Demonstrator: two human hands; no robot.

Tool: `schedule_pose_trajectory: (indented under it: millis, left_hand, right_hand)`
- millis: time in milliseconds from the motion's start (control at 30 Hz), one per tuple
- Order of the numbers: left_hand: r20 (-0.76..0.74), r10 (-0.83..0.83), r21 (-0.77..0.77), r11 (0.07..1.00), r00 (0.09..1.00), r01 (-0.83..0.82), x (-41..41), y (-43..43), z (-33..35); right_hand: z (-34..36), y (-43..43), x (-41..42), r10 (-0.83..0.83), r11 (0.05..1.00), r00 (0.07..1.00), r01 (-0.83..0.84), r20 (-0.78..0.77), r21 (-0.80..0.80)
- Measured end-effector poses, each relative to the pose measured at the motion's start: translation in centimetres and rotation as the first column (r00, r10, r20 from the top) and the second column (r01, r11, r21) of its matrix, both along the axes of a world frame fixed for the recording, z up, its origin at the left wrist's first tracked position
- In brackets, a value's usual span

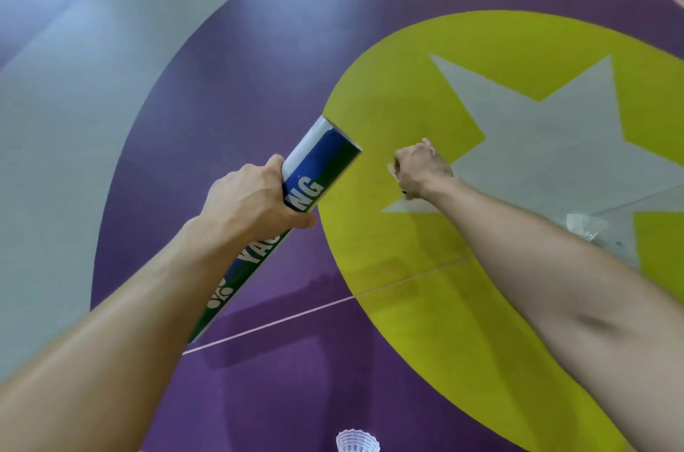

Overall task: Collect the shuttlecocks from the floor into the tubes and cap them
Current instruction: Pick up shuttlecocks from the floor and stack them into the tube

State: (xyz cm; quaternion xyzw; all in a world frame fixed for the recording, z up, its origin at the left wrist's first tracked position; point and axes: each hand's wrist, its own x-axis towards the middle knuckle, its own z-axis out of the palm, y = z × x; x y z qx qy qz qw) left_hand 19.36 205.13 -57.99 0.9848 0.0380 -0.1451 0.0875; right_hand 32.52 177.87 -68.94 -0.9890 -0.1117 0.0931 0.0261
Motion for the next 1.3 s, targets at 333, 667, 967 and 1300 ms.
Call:
schedule_pose_trajectory:
  millis: [333, 667, 967, 1300]
  left_hand:
    - [-0.072, -0.138, -0.049, 0.990, 0.988, 0.135, 1.7, -3.8, -0.6]
    - [-0.005, -0.179, 0.020, 0.984, 0.984, 0.179, 1.6, -6.9, -2.0]
    - [0.118, -0.190, -0.049, 0.979, 0.975, 0.197, 1.7, -10.5, -2.4]
    - [0.215, -0.427, -0.113, 0.882, 0.878, 0.457, 1.5, -22.4, -3.6]
  right_hand:
    - [12.6, -3.7, -9.1, -0.506, 0.397, 0.851, 0.084, 0.142, 0.914]
    - [11.4, -4.3, -9.6, -0.130, 0.533, 0.991, 0.074, -0.004, 0.843]
    - [11.9, -9.0, -8.6, -0.160, 0.488, 0.987, 0.109, -0.034, 0.866]
    - [2.7, -27.6, -8.7, -0.602, 0.657, 0.784, 0.594, -0.151, 0.465]
